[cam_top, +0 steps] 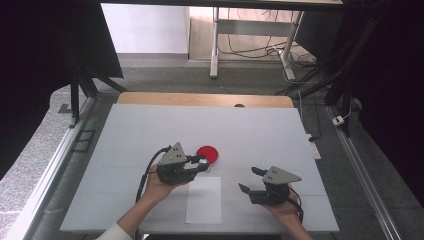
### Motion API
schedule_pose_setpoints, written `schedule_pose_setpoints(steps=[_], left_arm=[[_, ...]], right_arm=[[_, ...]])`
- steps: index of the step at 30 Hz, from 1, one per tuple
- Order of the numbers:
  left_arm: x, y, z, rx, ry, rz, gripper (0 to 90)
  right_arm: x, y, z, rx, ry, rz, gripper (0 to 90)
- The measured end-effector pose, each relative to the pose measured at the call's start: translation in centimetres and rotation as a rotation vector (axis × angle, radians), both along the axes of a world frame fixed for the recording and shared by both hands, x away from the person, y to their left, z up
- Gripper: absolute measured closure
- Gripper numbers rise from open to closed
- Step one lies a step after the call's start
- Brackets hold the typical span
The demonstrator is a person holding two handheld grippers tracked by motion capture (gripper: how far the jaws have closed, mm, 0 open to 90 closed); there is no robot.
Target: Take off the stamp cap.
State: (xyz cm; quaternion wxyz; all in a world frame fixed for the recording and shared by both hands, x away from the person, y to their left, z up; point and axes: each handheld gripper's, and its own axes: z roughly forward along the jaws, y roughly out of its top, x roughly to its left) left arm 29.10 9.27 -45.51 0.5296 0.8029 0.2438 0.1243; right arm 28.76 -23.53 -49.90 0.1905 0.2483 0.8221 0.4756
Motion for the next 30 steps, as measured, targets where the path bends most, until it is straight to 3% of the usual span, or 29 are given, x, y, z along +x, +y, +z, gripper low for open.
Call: schedule_pose_setpoints(steps=[30], left_arm=[[0.2,-0.1,-0.3,0.003,0.015,-0.001,66.1]], right_arm=[[0.7,3.3,1.2,-0.006,-0.004,0.072,31.9]])
